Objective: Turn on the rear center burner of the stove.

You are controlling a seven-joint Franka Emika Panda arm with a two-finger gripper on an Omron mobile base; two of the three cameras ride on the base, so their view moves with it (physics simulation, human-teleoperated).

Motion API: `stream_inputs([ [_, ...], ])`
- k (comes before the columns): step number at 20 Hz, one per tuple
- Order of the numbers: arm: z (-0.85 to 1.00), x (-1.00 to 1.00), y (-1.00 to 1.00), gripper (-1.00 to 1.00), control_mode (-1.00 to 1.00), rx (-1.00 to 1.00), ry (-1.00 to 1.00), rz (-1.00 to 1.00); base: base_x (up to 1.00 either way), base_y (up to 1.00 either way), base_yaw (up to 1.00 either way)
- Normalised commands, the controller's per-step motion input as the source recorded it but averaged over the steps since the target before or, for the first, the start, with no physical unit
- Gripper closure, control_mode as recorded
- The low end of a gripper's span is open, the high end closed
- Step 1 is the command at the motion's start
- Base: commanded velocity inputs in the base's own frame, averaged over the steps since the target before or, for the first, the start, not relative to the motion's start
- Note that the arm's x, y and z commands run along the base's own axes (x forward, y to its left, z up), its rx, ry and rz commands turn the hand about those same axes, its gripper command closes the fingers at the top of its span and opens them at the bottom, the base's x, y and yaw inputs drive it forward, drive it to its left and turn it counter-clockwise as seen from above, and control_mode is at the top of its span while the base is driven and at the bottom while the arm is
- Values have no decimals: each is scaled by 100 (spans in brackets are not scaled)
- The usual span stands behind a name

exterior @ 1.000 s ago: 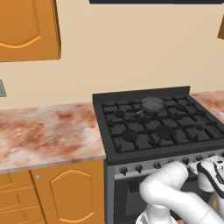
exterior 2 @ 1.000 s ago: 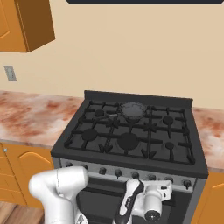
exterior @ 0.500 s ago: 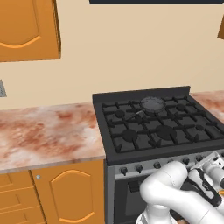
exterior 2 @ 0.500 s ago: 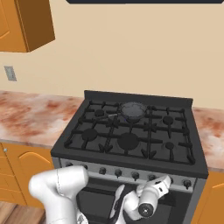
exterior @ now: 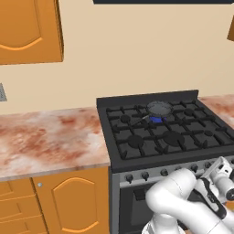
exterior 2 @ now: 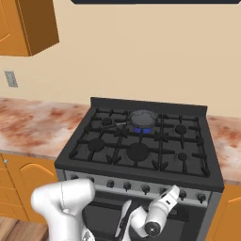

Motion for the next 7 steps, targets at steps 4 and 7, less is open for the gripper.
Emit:
stream_inputs([
  [4,-5,-2,-11,100,-100,-14,0,31,0,0,0],
  [7,-9,-4,-6,100,-100,-10,0,25,0,0,0],
])
